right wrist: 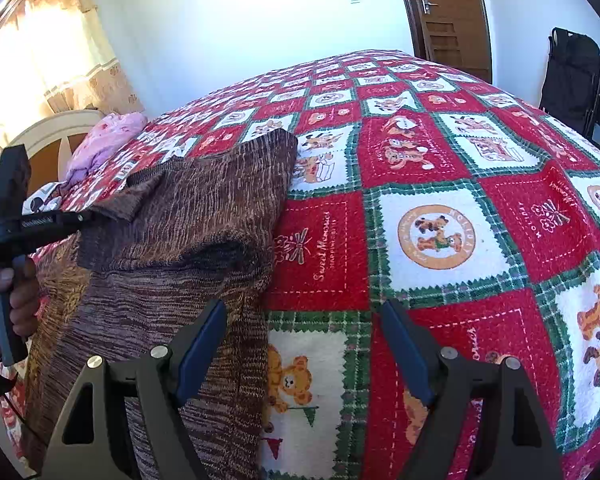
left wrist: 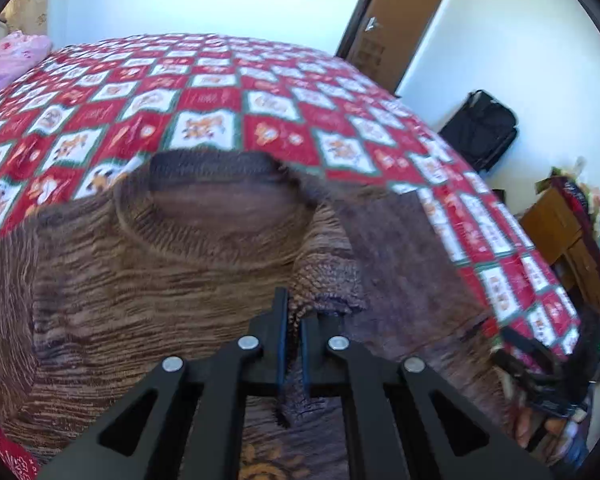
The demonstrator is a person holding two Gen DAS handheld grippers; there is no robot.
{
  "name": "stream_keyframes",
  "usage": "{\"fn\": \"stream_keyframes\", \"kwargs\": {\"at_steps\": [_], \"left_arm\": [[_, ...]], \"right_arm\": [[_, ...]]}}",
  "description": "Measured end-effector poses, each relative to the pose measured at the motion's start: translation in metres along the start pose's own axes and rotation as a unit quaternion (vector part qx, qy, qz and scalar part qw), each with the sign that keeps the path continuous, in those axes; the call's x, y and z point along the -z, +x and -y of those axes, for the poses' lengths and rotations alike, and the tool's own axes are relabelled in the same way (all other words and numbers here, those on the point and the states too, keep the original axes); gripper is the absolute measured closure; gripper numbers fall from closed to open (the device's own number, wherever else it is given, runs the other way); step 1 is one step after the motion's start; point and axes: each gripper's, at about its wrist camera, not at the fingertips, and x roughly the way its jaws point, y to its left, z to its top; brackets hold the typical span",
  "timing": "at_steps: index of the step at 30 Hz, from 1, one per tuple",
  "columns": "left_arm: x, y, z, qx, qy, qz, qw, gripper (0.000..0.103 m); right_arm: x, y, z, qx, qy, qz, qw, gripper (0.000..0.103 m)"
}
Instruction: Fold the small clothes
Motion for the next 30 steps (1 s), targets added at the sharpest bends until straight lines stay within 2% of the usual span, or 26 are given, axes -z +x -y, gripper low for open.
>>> {"fn": "stream_keyframes", "kwargs": {"at_steps": [3,6,9,10,12,15,16,19,21,22,24,27,30], "left_arm": [[0.002,0.009,-0.008,-0.025,-0.004,-0.001,0.9997,0.097],[0.001,0.013,-0.017,-0.05,-0.014,-0.001,0.9986,0.09],[0.0,0.009,-0.034,-0.078,-0.046,0.007,0.9959,0.074],[-0.001,0.008,-0.041,-0.087,-0.061,0.01,0.9943,0.065],[-0.001,0.004,-0.052,-0.095,-0.081,0.018,0.992,0.061],[0.0,0.0,-0.057,-0.102,-0.089,0.018,0.9907,0.06],[0.001,-0.003,-0.056,-0.102,-0.09,0.017,0.9905,0.055],[0.005,-0.015,-0.039,-0.098,-0.067,0.03,0.9925,0.039],[0.008,-0.02,-0.024,-0.1,-0.036,0.039,0.9936,0.033],[0.011,-0.02,-0.014,-0.108,-0.013,0.041,0.9933,0.032],[0.013,-0.016,-0.002,-0.115,0.015,0.037,0.9925,0.032],[0.017,-0.011,0.007,-0.11,0.028,0.028,0.9932,0.032],[0.019,-0.008,0.009,-0.11,0.029,0.021,0.9932,0.032]], "right_arm": [[0.0,0.001,-0.003,0.007,-0.009,-0.002,1.0,0.021],[0.0,0.002,-0.004,0.011,-0.014,-0.003,1.0,0.021],[0.001,0.002,-0.004,0.014,-0.017,-0.003,1.0,0.02],[0.0,0.003,-0.004,0.015,-0.018,-0.004,1.0,0.02],[0.001,0.003,-0.006,0.017,-0.02,-0.004,1.0,0.02],[0.002,0.002,-0.008,0.019,-0.021,-0.003,1.0,0.02],[0.002,0.002,-0.008,0.019,-0.021,-0.003,1.0,0.02],[-0.003,-0.005,-0.003,0.007,-0.004,0.0,1.0,0.02],[-0.011,-0.019,0.0,-0.015,0.022,0.028,0.999,0.02],[-0.018,-0.026,-0.004,-0.027,0.023,0.042,0.998,0.02],[-0.031,-0.027,-0.018,-0.032,-0.003,0.042,0.999,0.02],[-0.046,-0.016,-0.042,-0.026,-0.051,0.034,0.998,0.02],[-0.053,0.011,-0.061,-0.043,-0.08,-0.005,0.996,0.02]]}}
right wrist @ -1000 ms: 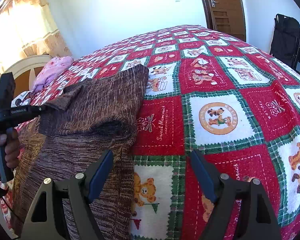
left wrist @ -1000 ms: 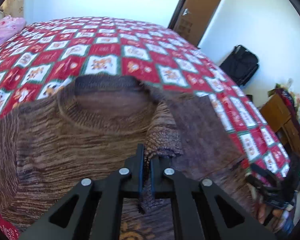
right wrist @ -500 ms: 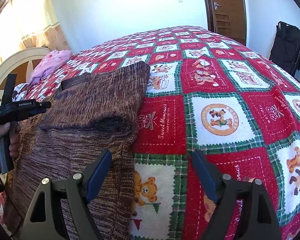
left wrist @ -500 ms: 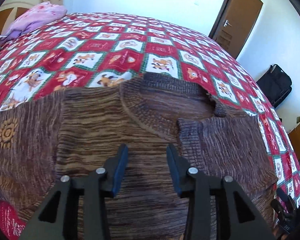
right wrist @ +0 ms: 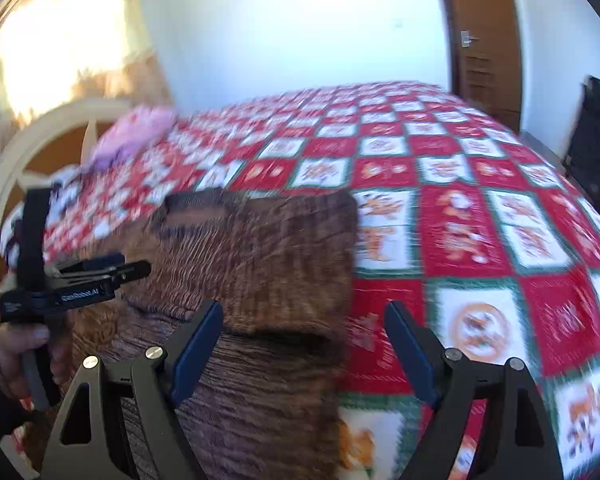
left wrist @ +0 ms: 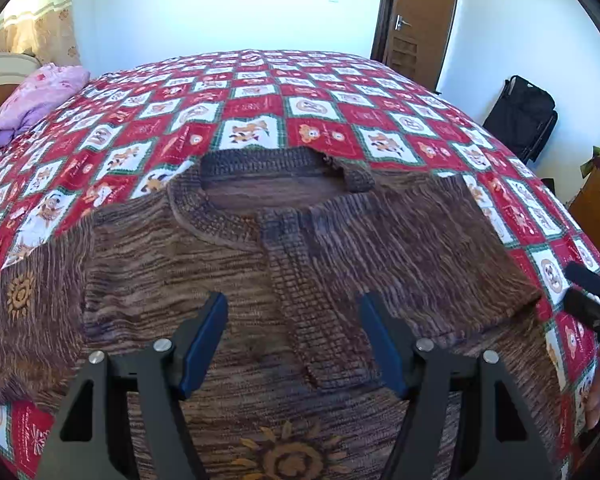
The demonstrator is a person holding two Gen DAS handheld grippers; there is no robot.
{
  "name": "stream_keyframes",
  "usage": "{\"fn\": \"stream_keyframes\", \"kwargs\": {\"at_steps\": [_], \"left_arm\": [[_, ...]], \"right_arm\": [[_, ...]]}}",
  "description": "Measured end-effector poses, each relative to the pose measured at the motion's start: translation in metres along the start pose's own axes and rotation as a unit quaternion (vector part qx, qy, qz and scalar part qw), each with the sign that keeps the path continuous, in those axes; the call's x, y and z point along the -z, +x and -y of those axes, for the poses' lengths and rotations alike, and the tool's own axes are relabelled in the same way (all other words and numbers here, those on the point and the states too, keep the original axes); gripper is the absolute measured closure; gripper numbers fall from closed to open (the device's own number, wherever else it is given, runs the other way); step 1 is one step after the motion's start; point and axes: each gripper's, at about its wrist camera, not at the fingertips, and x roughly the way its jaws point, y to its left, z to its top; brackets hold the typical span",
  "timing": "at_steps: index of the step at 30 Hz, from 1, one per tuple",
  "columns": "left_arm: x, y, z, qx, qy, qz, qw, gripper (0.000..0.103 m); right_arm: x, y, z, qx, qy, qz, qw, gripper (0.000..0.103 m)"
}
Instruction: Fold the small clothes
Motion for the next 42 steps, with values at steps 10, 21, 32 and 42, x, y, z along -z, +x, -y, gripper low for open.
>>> {"fn": "stream_keyframes", "kwargs": {"at_steps": [10,21,32,42], "left_arm": [[0.018,-0.005,-0.037,-0.029,-0.014,-0.013,0.9994,0.032],[0.035,-0.058,-0.1,-0.076,-0.066,0.032,0.9944,0.032],[0.071,-0.093,-0.189,-0.144,-0.117,0.036,0.982,0.03],[0.117,-0.127,-0.308,-0.258,-0.229,0.038,0.9379,0.028]], "right_arm": [[0.008,0.034,-0.025,-0.034,-0.023,-0.068,0.997,0.02],[-0.021,0.08,-0.125,-0.123,-0.089,-0.097,0.984,0.02],[-0.002,0.078,-0.177,-0.124,-0.15,-0.07,0.978,0.018],[0.023,0.089,-0.198,-0.095,-0.19,-0.068,0.975,0.017]]}}
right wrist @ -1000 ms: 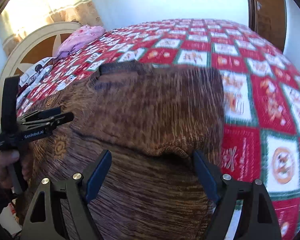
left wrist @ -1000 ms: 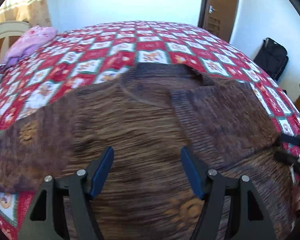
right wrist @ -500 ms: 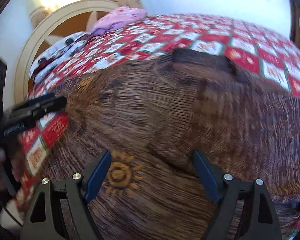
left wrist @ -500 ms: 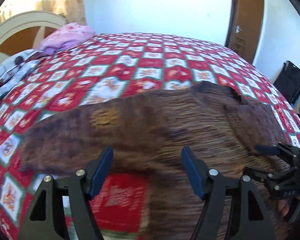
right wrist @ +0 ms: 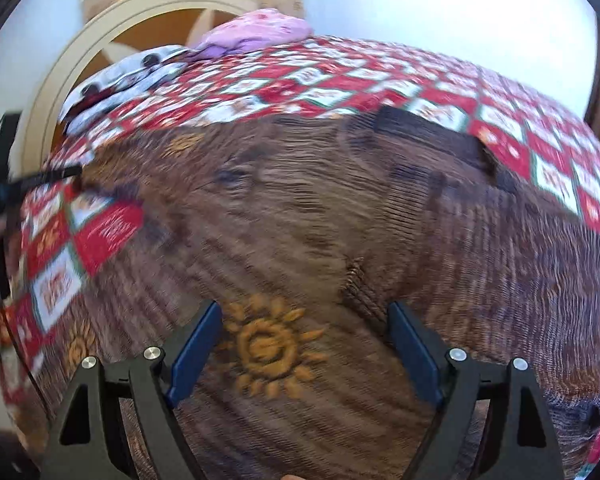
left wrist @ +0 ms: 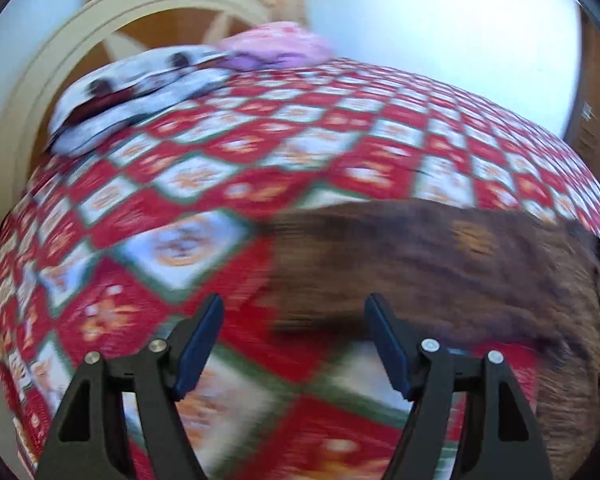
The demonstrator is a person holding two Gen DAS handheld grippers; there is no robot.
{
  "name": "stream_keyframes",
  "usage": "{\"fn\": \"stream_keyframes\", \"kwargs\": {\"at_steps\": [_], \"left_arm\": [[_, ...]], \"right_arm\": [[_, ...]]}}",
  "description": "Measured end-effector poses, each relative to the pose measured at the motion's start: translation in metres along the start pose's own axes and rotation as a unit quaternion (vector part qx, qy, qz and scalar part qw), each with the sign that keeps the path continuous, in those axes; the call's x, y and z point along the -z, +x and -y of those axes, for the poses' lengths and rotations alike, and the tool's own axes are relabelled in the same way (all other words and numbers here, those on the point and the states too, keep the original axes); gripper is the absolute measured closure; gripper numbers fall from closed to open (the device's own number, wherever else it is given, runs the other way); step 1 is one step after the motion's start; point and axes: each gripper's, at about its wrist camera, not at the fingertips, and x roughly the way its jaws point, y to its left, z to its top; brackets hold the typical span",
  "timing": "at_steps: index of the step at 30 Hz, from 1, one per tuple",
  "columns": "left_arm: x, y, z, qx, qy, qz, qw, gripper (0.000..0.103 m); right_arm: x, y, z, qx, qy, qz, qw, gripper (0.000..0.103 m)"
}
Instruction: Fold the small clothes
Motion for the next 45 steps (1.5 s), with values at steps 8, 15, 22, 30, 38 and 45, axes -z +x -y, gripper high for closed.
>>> {"fn": "stream_keyframes", "kwargs": {"at_steps": [8,15,22,30,38,45], "left_arm": [[-0.005,0.02,-0.026,0.026,-0.05,-0.013,0.9983,0.028],[-0.014,0.035,0.002,0.071,-0.043,-0.029,0.9961,0.043],[-0.013,0.043,0.006,0.081,-0.043,-0.046,0.9947,0.086],[-0.02,0.026,0.01,0.115,-0.04,-0.021,0.9923,0.092],[-0.037,-0.006,0.033,0.156,-0.016,0.015,0.9876,0.092],[-0.047,-0.031,0.066,0.195,0.005,0.033,0.9803,0.093]], "right_arm": [[0.005,-0.001,0.0,0.0,-0.005,0.01,1.0,0.017],[0.007,-0.001,-0.005,0.009,-0.009,0.013,1.0,0.017],[0.009,0.0,-0.007,0.016,-0.015,0.012,1.0,0.017],[0.008,0.0,-0.007,0.021,-0.016,0.011,1.0,0.017],[0.0,-0.029,0.002,0.019,-0.001,0.046,0.999,0.017],[-0.01,-0.065,0.029,-0.002,0.073,0.078,0.994,0.017]]}}
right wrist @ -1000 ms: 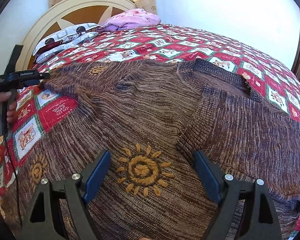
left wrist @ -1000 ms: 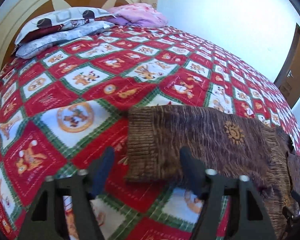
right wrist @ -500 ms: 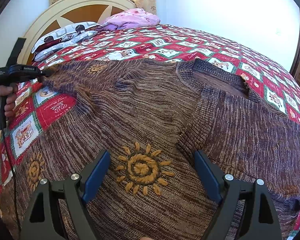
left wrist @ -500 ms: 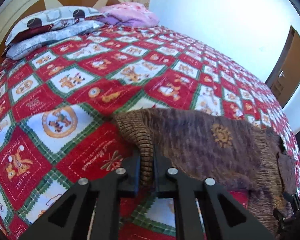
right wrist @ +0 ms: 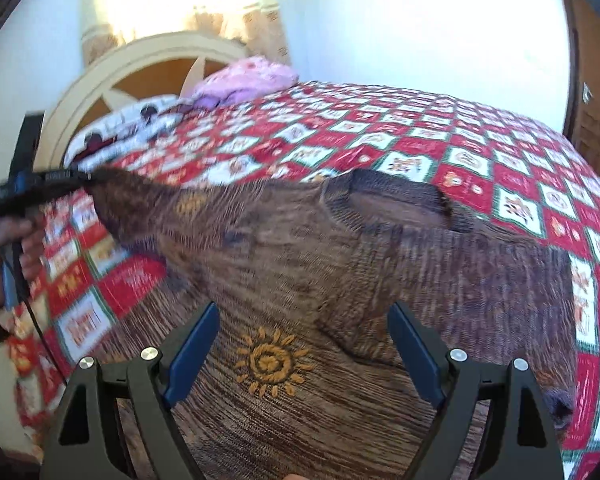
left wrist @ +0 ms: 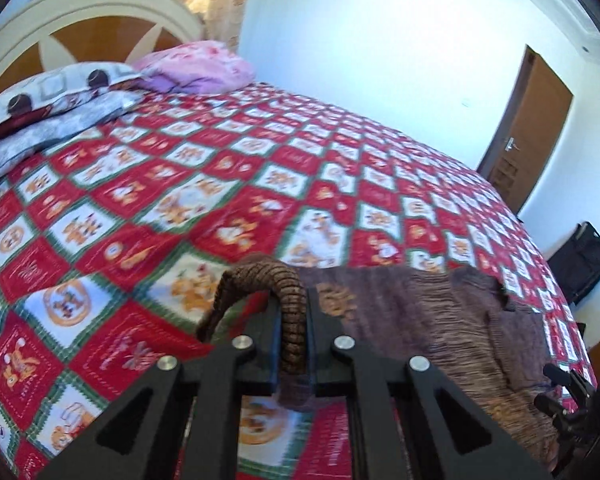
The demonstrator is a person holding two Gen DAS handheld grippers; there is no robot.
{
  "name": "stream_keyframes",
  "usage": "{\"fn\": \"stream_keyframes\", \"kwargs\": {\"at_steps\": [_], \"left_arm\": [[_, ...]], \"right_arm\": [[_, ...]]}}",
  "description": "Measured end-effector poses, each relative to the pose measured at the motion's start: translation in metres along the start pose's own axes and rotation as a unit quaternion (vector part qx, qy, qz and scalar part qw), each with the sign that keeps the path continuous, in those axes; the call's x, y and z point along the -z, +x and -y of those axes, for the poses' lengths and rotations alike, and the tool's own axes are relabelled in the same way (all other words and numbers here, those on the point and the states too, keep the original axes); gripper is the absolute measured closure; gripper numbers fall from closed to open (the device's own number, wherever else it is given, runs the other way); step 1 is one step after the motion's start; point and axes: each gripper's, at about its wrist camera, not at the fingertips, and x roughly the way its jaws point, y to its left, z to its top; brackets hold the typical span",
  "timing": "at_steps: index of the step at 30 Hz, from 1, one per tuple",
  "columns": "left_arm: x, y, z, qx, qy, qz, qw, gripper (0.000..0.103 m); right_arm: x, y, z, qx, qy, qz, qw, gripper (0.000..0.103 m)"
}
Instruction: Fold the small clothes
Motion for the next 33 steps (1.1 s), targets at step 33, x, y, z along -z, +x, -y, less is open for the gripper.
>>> {"fn": "stream_keyframes", "kwargs": {"at_steps": [33], "left_arm": [[-0.016,-0.011,0.178,0.193,0.037,-0.009,0.9804,0.093]], "right_arm": [[0.038,-0.054,0.056,0.026,0.084,-0.008,0.996,0.016]]}}
